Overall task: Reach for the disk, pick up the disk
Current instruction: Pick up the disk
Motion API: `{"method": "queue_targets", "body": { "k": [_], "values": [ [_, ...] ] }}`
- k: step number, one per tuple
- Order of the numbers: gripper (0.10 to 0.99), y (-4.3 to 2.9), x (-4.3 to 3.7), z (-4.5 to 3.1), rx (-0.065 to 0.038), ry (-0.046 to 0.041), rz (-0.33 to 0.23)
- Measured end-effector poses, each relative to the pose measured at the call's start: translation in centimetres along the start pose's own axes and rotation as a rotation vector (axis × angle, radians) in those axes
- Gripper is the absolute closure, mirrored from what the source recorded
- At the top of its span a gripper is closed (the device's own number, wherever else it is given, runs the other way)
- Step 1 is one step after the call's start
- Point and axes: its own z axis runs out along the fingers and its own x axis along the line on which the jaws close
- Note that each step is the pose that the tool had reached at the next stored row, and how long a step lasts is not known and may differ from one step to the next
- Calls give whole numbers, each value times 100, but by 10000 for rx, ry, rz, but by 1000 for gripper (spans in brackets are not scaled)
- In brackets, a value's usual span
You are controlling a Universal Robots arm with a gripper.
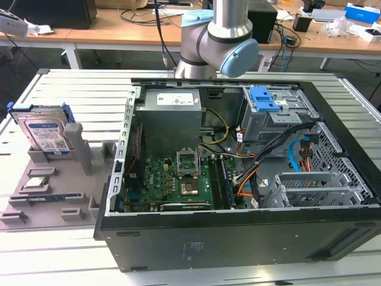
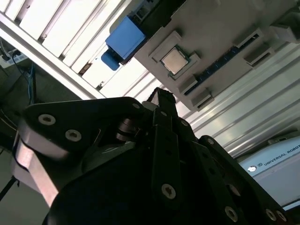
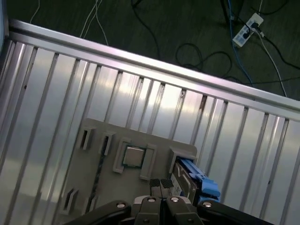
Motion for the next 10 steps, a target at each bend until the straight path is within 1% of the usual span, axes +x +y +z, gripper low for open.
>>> {"method": "queue_targets", "body": {
  "k": [9,10],
  "values": [
    [980,0,0,0,0,27,-690],
    [980,0,0,0,1,32,-830]
  ]
}}
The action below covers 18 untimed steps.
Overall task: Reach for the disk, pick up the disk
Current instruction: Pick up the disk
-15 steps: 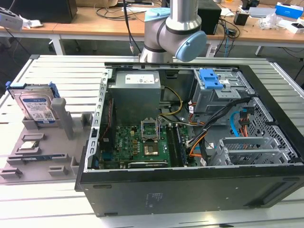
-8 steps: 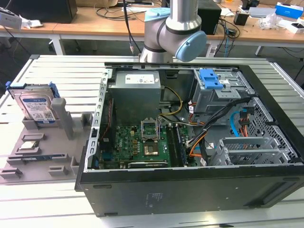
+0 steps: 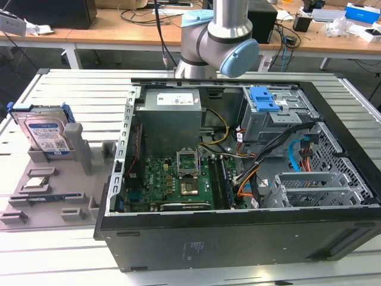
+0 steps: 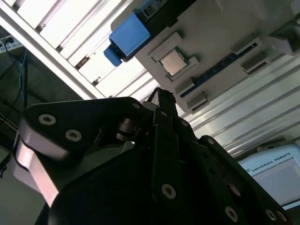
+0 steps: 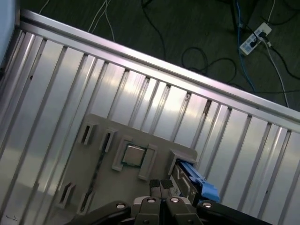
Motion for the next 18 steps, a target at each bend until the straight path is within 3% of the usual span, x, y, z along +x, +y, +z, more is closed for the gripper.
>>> {"method": "queue_targets", "body": {
  "k": [18],
  "values": [
    [980,0,0,0,1,66,-1722]
  ]
}}
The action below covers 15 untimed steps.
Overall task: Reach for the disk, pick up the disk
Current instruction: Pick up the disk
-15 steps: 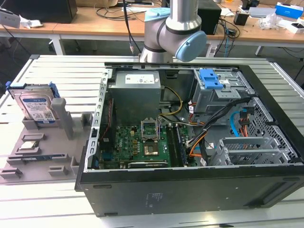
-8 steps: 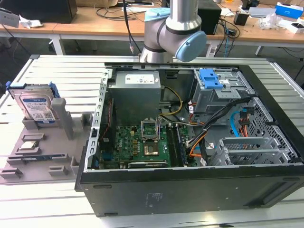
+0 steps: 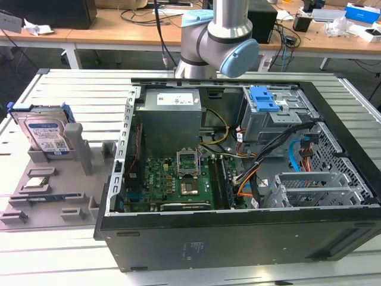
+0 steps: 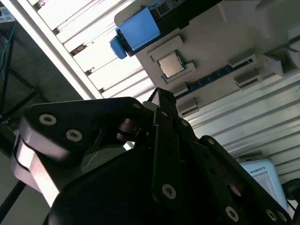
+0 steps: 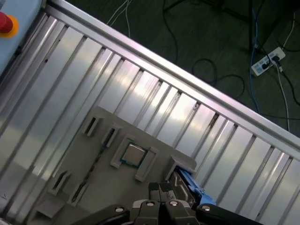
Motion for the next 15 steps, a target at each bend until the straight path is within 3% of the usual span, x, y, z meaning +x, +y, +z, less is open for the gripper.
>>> {"method": "queue_targets", "body": {
  "k": [10,15],
  "values": [
    [980,0,0,0,1,43,-1136],
    [980,0,0,0,1,45,-1170]
  ]
}}
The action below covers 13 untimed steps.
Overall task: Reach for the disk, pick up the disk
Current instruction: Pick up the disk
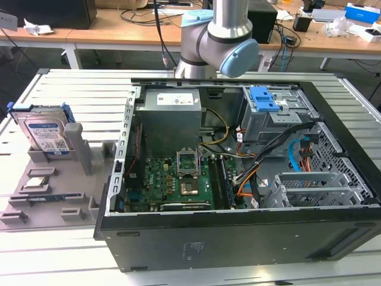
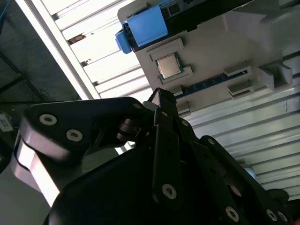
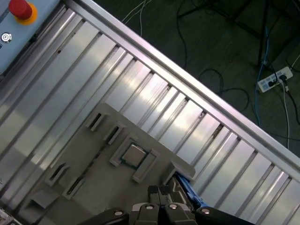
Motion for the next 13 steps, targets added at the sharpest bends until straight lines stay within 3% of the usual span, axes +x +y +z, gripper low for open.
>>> {"method": "queue_targets", "body": {
  "k": [13],
  "values": [
    [980,0,0,0,-1,-39,1100]
  ]
}}
